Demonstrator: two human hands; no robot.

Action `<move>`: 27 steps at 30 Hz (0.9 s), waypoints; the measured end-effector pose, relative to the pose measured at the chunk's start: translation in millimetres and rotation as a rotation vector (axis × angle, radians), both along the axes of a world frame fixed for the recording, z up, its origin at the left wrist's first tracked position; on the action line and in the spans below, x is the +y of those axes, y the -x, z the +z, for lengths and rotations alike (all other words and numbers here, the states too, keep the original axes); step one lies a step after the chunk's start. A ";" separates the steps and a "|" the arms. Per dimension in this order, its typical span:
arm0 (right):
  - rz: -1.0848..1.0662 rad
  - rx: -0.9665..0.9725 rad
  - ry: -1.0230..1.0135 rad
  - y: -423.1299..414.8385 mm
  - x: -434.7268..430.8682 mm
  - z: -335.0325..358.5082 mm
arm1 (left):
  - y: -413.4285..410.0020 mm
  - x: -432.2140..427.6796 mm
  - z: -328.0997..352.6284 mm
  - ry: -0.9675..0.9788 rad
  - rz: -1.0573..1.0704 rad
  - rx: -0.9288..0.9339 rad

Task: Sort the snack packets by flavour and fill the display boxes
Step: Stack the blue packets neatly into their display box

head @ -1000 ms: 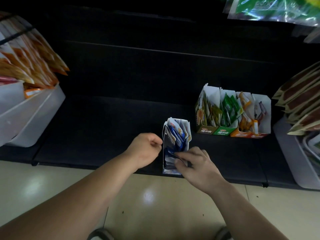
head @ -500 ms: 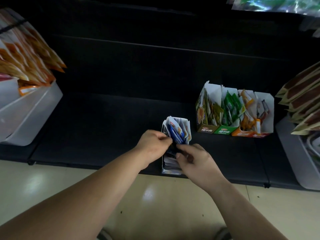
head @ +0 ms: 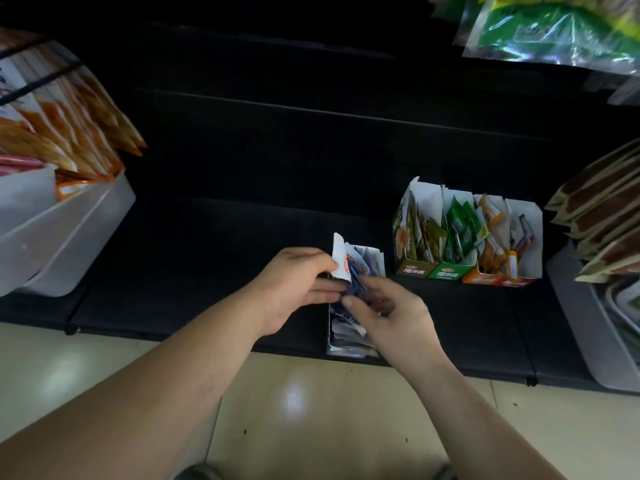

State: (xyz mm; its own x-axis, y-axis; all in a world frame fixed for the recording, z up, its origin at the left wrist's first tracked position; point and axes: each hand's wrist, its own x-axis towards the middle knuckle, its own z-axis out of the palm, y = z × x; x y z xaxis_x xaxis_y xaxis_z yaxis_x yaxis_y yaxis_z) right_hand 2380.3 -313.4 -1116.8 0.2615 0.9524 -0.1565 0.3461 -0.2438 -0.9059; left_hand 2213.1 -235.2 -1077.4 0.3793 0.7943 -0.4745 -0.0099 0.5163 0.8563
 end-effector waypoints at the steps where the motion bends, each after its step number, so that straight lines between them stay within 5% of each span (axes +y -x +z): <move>1: -0.006 0.018 -0.025 -0.7 0.9 0.7 | -0.9 -0.8 2.7 0.003 -0.036 -0.019; 10: -0.169 0.178 0.015 -13.7 3.7 12.1 | -2.0 0.7 -14.9 -0.270 -0.144 0.339; 14: -0.104 0.180 0.015 -10.5 7.0 18.1 | -13.0 -8.9 -21.5 -0.393 -0.276 0.336; 23: -0.061 0.265 -0.040 -15.0 8.6 24.0 | -3.7 1.5 -34.7 -0.542 -0.079 0.421; 27: 0.080 0.061 -0.106 -16.5 7.8 21.8 | -4.9 -6.8 -53.1 -0.459 -0.183 0.418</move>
